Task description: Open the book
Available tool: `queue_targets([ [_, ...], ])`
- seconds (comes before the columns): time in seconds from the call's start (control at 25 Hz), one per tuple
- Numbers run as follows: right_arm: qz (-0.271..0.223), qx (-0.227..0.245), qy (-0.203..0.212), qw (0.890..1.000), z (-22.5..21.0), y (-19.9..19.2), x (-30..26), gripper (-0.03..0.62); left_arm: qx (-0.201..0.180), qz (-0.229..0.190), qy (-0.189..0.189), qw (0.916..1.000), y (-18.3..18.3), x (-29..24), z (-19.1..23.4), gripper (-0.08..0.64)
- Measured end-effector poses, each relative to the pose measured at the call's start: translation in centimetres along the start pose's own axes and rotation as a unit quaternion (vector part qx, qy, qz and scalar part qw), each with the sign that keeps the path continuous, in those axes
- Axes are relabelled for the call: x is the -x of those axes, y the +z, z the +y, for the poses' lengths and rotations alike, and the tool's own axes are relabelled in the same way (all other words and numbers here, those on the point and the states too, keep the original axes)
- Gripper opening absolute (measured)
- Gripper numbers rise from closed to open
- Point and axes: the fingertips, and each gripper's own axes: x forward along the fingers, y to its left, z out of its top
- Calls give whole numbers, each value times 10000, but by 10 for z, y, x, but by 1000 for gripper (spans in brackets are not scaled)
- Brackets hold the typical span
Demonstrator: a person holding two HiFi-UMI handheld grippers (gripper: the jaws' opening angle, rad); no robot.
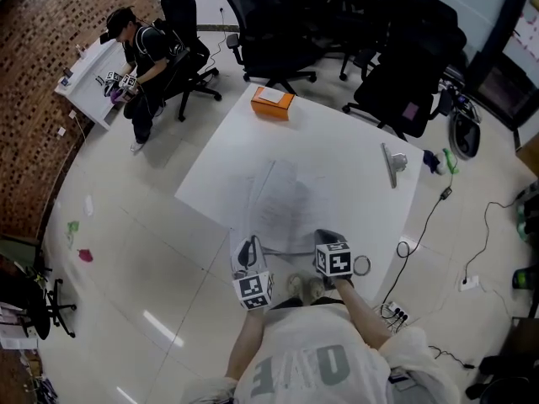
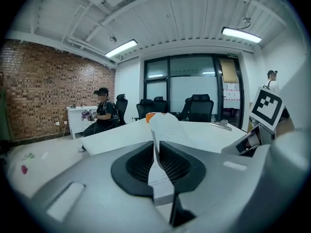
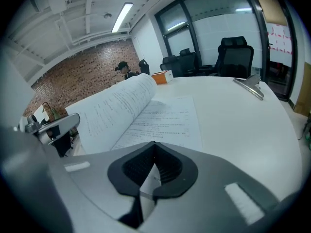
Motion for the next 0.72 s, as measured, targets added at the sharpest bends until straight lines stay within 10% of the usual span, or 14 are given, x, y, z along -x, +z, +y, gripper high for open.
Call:
queue_targets([
  [0.72, 396, 187, -49, 9990, 6, -8, -13, 4, 1247, 978, 656, 9852, -81, 6, 49, 77],
])
